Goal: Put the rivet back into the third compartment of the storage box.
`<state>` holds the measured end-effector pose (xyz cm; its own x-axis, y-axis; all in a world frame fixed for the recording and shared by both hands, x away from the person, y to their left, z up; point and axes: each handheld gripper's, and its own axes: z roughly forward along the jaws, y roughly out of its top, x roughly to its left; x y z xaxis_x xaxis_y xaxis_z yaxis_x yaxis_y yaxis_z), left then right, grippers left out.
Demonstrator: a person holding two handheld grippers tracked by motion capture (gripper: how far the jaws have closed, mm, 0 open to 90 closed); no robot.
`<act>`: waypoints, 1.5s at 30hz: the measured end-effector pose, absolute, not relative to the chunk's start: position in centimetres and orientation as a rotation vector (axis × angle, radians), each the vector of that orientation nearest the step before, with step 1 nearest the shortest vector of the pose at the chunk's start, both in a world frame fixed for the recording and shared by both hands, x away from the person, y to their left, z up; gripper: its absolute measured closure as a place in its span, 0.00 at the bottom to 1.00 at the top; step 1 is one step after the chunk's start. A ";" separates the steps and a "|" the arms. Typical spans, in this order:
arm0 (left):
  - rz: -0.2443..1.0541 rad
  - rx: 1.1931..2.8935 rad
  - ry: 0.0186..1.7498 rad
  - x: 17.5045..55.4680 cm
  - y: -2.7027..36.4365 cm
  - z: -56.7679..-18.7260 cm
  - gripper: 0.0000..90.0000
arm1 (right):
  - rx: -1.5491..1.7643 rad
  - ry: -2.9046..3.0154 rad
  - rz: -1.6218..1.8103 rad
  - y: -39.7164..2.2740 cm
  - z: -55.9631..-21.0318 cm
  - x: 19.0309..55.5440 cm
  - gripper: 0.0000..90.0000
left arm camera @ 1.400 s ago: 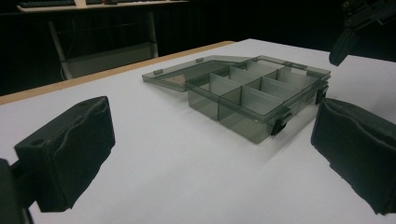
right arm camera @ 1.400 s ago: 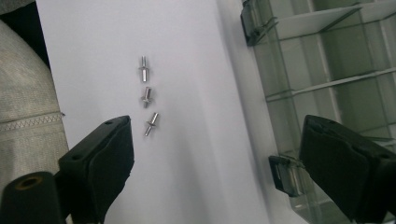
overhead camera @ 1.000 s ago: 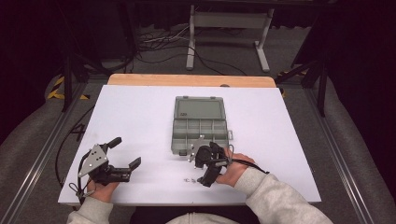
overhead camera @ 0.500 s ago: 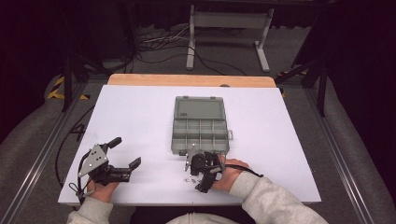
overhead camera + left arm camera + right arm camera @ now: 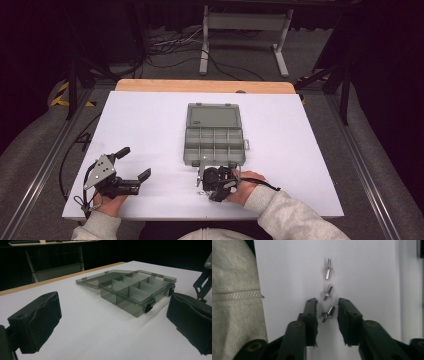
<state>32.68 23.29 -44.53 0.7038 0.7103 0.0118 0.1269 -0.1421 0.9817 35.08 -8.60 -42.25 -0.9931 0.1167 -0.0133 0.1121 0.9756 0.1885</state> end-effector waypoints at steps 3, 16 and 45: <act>0.579 1.661 0.688 32.7 23.3 -44.5 0.00 | 0.185 3.096 0.292 -8.5 -42.2 34.9 0.85; 0.581 1.662 0.692 32.7 23.3 -44.5 0.00 | 0.219 3.081 0.306 -8.7 -41.3 35.1 0.91; 0.583 1.658 0.694 32.7 23.4 -44.5 0.00 | 0.287 2.969 0.443 -9.5 -34.3 38.5 0.91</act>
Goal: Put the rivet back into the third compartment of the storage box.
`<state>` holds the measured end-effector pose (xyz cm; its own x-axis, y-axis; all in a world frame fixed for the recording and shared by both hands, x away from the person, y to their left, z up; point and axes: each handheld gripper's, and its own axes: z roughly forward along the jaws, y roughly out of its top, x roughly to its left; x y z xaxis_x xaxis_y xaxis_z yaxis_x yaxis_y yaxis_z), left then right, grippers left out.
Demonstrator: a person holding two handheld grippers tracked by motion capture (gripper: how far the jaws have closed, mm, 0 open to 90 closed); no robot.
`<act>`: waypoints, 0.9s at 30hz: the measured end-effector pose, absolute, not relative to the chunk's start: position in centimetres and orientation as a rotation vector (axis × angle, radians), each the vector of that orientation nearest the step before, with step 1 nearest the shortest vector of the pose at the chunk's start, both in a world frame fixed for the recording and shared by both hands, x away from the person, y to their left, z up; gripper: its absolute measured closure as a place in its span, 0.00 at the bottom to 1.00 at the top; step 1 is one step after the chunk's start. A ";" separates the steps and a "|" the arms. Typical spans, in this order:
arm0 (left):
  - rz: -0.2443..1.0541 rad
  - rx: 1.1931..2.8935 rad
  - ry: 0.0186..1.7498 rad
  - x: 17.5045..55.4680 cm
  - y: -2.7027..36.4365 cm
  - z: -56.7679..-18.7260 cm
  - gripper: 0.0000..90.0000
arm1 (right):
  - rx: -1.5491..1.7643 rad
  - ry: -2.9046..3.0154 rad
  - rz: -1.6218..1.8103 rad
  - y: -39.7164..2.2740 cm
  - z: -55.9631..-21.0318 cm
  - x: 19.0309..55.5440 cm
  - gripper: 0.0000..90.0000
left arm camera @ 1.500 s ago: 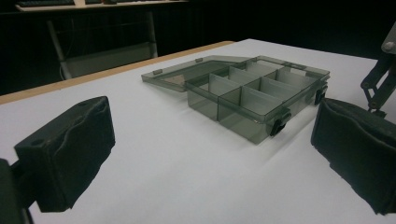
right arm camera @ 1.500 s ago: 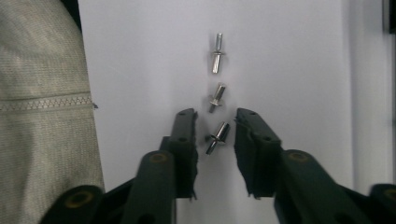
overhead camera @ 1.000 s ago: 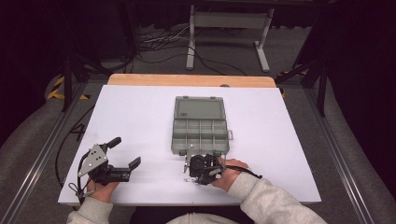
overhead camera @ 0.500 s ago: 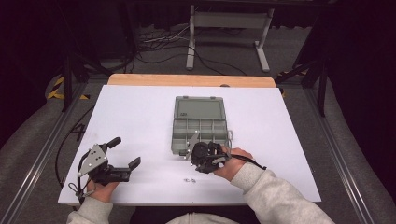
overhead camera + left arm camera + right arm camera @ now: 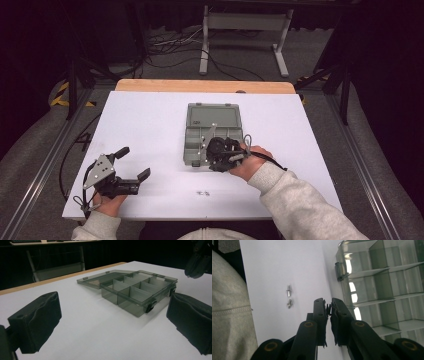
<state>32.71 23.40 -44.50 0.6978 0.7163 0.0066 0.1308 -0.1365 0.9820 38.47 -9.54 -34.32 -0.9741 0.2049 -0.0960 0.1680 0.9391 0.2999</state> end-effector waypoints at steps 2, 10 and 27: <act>0.582 1.657 0.694 32.7 23.4 -44.5 0.00 | 0.288 2.964 0.447 -9.5 -33.9 38.8 0.91; 0.584 1.654 0.695 32.7 23.4 -44.5 0.00 | 0.324 2.931 0.474 -9.8 -32.5 40.3 0.91; 0.587 1.654 0.711 32.8 23.5 -44.5 0.00 | 0.446 2.869 0.518 -11.0 -31.3 44.8 0.91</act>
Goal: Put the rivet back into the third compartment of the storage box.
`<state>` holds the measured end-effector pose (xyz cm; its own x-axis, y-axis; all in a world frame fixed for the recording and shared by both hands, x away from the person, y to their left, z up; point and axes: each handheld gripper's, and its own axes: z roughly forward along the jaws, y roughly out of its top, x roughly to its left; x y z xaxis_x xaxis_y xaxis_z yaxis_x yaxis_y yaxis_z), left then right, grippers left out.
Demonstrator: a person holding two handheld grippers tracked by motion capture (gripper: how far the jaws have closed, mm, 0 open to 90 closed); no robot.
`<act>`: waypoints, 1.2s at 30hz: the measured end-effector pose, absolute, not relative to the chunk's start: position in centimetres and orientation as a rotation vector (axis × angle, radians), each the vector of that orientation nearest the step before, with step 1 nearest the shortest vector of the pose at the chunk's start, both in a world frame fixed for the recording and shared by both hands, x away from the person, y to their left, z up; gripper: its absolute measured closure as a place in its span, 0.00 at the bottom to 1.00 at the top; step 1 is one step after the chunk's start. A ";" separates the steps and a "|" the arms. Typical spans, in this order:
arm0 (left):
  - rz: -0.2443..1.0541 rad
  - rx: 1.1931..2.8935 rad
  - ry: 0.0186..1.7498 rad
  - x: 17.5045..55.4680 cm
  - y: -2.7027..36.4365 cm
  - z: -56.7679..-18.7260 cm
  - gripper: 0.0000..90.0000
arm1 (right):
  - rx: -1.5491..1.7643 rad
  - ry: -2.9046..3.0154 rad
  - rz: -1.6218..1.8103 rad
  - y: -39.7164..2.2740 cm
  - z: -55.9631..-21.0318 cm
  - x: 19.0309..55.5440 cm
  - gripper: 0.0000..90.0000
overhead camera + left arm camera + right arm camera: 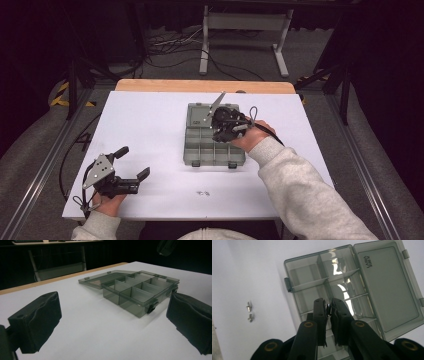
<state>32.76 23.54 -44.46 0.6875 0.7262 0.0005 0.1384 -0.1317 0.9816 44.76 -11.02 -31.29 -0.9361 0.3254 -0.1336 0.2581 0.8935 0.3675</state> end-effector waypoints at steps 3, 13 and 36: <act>0.593 1.653 0.714 32.7 23.6 -44.5 0.01 | 0.477 2.860 0.525 -11.3 -31.5 45.5 0.91; 0.613 1.647 0.716 32.8 23.5 -44.5 0.01 | 0.576 2.825 0.541 -12.1 -32.7 48.7 0.91; 0.629 1.643 0.702 32.7 23.6 -44.4 0.01 | 0.712 2.873 0.463 -12.4 -37.5 51.7 0.91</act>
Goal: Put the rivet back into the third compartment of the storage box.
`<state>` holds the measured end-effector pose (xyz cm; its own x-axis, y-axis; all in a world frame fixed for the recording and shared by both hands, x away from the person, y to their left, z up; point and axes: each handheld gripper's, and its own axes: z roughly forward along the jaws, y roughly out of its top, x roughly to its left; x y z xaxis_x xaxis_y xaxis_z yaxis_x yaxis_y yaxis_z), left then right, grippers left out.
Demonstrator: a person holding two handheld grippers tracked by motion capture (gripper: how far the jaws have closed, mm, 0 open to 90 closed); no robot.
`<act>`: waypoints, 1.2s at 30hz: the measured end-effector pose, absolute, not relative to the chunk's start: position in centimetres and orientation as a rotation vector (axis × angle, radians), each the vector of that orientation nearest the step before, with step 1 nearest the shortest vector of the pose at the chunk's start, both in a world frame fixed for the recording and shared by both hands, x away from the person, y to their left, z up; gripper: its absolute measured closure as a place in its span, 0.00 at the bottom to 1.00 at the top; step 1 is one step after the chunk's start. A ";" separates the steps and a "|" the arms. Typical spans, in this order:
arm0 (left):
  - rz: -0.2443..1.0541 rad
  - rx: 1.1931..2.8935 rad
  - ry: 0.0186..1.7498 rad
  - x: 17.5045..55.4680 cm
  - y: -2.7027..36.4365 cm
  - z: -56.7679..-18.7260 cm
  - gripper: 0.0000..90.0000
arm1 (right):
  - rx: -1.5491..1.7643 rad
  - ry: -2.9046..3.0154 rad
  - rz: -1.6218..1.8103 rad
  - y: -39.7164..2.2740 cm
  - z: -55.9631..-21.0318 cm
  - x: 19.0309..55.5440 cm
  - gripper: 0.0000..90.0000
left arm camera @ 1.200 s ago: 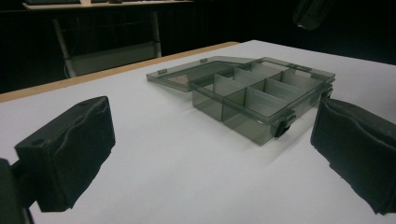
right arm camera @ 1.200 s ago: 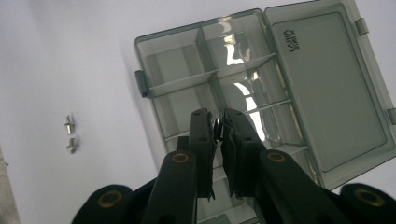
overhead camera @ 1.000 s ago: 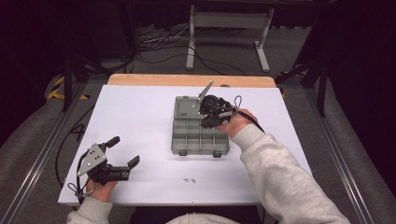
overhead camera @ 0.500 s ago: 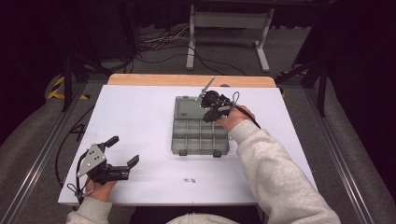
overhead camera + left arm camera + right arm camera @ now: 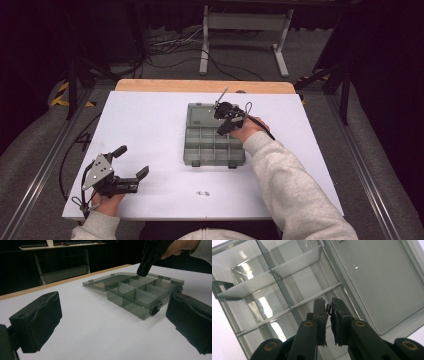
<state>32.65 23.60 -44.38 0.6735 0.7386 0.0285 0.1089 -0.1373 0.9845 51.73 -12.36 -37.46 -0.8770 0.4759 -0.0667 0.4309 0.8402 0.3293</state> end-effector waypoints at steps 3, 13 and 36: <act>0.627 1.646 0.704 32.6 23.6 -44.4 0.01 | 0.714 2.886 0.444 -12.4 -38.1 51.8 0.91; 0.623 1.648 0.706 32.6 23.6 -44.4 0.01 | 0.735 2.909 0.408 -12.5 -39.3 51.9 0.91; 0.621 1.657 0.709 32.7 23.4 -44.4 0.01 | 0.681 2.815 0.545 -12.5 -36.1 49.0 0.50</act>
